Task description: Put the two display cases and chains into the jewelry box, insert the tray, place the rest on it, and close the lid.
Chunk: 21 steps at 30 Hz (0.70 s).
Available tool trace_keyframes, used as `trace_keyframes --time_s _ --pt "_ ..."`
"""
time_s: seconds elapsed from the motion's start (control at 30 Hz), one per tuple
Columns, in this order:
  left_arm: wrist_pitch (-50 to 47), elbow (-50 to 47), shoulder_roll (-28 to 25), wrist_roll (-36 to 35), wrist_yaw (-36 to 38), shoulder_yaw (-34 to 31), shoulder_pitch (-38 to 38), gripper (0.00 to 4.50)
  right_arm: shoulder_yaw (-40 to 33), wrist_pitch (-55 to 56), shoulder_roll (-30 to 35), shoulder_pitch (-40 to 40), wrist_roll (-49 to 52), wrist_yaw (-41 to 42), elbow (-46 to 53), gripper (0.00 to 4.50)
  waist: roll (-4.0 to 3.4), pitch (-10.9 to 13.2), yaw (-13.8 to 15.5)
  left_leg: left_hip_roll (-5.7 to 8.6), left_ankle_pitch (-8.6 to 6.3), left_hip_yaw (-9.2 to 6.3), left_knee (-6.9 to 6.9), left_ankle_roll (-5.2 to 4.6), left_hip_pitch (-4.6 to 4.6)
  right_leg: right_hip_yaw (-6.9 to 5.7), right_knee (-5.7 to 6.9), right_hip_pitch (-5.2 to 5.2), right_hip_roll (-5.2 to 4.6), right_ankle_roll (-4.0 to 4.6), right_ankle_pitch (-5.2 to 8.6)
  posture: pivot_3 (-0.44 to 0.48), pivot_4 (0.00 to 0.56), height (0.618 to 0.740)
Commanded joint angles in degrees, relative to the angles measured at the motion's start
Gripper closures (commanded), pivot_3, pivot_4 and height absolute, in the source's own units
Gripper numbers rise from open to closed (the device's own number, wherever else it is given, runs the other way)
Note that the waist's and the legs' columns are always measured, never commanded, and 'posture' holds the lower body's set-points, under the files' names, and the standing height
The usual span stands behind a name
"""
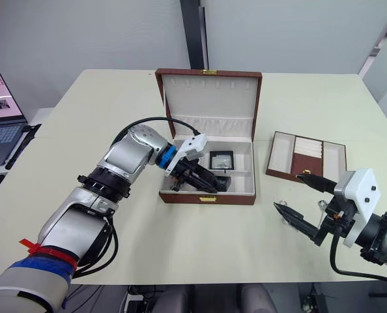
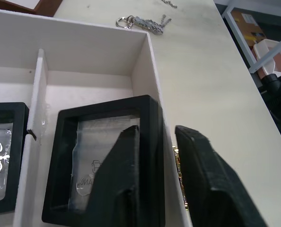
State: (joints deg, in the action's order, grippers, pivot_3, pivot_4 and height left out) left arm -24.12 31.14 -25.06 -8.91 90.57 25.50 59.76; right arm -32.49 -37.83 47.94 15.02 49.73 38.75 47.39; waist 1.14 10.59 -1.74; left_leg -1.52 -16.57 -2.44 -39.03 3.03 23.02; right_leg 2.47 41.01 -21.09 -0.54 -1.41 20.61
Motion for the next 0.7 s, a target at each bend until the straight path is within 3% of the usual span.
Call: trace_keyframes --time_s 0.03,0.27,0.57,0.7 --pt "0.8 -0.6 0.3 0.0 -0.2 -1.9 0.7 2.04 -1.7 0.8 0.7 -0.4 0.8 0.4 0.8 0.0 0.0 0.0 0.0 0.0 0.0 0.01 0.0 0.0 0.0 0.01 0.0 0.0 0.0 0.0 0.0 0.0 0.15 0.74" --pt "1.1 0.0 0.8 0.0 -0.6 -3.0 0.9 0.03 -1.7 0.9 1.3 -1.0 0.6 1.4 -0.4 0.0 0.0 0.0 0.0 0.01 0.0 0.02 0.0 0.0 -0.01 0.01 0.0 0.0 0.01 0.0 0.0 0.0 0.15 0.74" --pt "0.2 -0.3 1.3 -1.4 -0.9 -5.2 1.2 0.03 -1.6 1.1 1.8 -1.3 0.1 2.7 -1.9 0.0 0.0 0.0 0.0 0.0 0.0 0.02 0.0 0.0 -0.01 0.01 0.0 0.0 0.01 0.0 0.0 0.0 0.15 0.74" --pt "-4.0 -2.9 -1.7 -5.3 0.3 -10.1 1.3 0.03 -3.7 1.4 2.1 0.3 -0.8 5.5 -4.8 0.0 0.0 0.0 -0.1 0.0 0.0 0.03 0.0 0.0 0.0 0.0 0.0 0.0 0.01 0.0 0.0 0.0 0.15 0.74"
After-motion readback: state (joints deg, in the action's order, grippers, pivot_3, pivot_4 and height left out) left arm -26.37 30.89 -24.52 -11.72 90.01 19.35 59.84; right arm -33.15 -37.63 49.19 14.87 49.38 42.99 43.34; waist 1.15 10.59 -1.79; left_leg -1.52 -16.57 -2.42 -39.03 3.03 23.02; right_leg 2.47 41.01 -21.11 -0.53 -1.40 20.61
